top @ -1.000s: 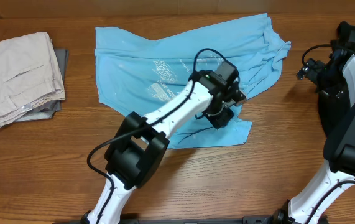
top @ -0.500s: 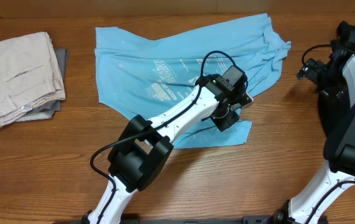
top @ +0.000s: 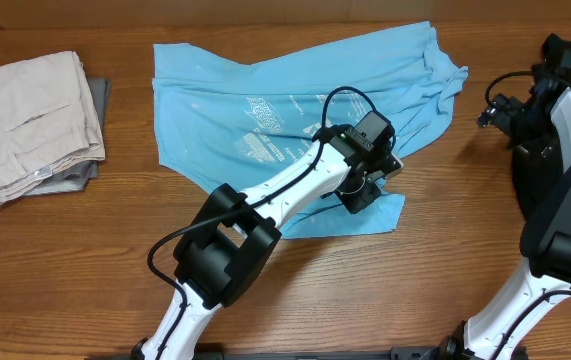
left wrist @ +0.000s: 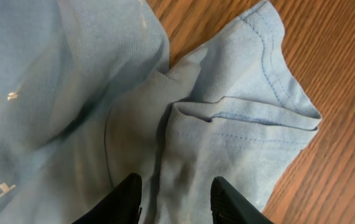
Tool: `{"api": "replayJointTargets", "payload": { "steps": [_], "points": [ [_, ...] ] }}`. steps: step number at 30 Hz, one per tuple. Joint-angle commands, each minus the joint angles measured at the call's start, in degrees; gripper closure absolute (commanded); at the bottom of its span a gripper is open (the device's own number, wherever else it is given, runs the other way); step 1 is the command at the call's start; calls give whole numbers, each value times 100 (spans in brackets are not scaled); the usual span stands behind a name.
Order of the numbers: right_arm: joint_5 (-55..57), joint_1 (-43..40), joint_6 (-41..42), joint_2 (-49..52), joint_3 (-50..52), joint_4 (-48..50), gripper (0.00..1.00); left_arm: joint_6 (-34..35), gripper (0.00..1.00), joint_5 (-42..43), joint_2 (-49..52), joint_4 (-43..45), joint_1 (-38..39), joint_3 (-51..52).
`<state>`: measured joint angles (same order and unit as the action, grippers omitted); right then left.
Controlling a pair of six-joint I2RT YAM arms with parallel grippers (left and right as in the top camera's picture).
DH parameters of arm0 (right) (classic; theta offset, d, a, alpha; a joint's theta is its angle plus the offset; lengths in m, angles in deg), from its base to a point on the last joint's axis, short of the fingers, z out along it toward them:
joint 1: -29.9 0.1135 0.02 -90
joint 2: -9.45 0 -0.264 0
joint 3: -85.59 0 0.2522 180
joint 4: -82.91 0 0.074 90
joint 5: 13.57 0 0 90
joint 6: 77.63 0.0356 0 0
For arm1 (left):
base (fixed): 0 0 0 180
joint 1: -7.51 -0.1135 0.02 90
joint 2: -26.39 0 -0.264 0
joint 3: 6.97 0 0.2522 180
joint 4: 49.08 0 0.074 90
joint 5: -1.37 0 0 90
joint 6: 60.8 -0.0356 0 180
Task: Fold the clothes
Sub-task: 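Grasp the shirt's lower-right hem with the left gripper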
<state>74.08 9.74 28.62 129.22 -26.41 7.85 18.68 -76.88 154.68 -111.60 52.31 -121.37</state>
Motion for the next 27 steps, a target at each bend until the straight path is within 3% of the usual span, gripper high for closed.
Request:
{"api": "replayJointTargets", "payload": {
  "steps": [1,17,27],
  "points": [
    [15,11,-15,-81,-59,15,0,24,58,-15,83,55,-17,111],
    [15,11,-15,-81,-59,15,0,31,57,-13,83,319,-13,387],
    [15,11,-15,-81,-59,15,0,48,66,-13,81,289,-15,304]
  ]
}}
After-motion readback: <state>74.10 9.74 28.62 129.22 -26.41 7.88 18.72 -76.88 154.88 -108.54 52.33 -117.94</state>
